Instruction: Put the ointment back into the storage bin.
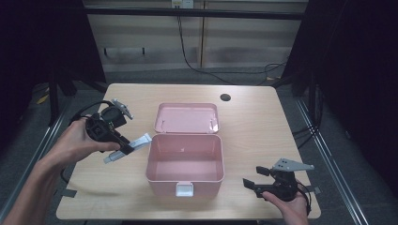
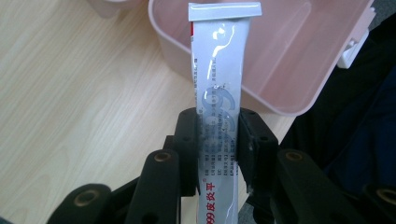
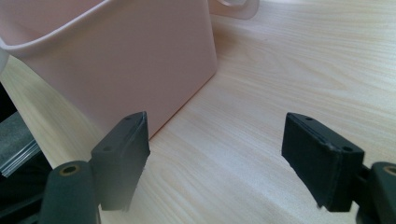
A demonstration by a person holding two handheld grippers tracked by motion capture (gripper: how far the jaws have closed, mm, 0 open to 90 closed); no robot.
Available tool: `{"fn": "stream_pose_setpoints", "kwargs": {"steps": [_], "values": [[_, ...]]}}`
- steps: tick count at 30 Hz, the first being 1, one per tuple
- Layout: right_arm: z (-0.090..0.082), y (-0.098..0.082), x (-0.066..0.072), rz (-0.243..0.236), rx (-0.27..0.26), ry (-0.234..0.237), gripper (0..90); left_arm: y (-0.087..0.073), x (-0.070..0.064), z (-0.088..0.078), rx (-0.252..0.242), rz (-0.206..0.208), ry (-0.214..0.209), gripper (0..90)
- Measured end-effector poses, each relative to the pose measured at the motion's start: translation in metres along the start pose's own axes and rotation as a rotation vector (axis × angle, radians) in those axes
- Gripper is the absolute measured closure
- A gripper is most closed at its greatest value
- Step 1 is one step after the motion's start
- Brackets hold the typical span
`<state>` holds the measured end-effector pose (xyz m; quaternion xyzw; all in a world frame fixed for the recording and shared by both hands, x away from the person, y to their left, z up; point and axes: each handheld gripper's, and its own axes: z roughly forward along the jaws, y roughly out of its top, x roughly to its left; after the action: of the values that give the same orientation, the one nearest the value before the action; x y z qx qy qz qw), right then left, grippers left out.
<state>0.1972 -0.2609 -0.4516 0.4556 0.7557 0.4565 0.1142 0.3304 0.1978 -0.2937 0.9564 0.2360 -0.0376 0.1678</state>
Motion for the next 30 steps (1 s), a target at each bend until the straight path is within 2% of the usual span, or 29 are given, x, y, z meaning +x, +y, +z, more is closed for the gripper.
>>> {"fn": "stream_pose_setpoints", "kwargs": {"steps": [3,4,7,8,9,10,13,14,16,17,23,24,27,28,30], "values": [[0.0,0.0,0.0,0.0,0.0,0.001,23.2,0.005,-0.003,0.001,-0.002,0.005,0.003,71.0],[0.0,0.0,0.0,0.001,-0.001,0.001,23.2,0.011,-0.007,0.004,0.004,0.022,0.004,71.0],[0.0,0.0,0.0,0.001,0.0,0.002,23.2,0.016,-0.009,0.005,0.018,0.033,0.016,71.0],[0.0,0.0,0.0,0.0,0.0,0.003,23.2,0.018,-0.011,0.006,0.008,0.028,0.005,71.0],[0.0,0.0,0.0,0.0,0.0,0.003,23.2,0.021,-0.014,0.007,0.018,0.042,-0.01,71.0],[0.0,0.0,0.0,0.001,-0.001,0.003,23.2,0.024,-0.016,0.008,0.03,0.063,-0.008,71.0],[0.0,0.0,0.0,0.001,-0.001,0.003,23.1,0.03,-0.019,0.009,0.029,0.074,-0.017,70.9],[0.0,0.0,0.0,0.0,0.001,0.004,23.1,0.034,-0.021,0.012,0.029,0.091,-0.017,70.9],[0.0,0.0,0.0,0.0,-0.001,0.004,23.2,0.038,-0.025,0.014,0.03,0.089,-0.017,70.9],[0.0,0.0,0.0,0.0,0.0,0.005,23.2,0.041,-0.027,0.016,0.029,0.103,-0.023,70.9],[0.0,0.0,0.0,0.0,0.001,0.006,23.2,0.051,-0.033,0.022,0.037,0.134,-0.005,70.9],[0.0,0.0,0.0,-0.001,-0.001,0.006,23.2,0.054,-0.034,0.024,0.038,0.148,-0.032,70.9],[0.0,0.0,0.0,0.0,0.0,0.007,23.2,0.057,-0.035,0.028,0.044,0.153,-0.044,70.9],[0.0,0.0,0.0,0.0,0.0,0.006,23.2,0.06,-0.035,0.033,0.063,0.151,-0.047,70.9],[0.0,0.0,0.0,0.0,0.001,0.007,23.2,0.063,-0.036,0.038,0.052,0.149,-0.054,70.9]]}}
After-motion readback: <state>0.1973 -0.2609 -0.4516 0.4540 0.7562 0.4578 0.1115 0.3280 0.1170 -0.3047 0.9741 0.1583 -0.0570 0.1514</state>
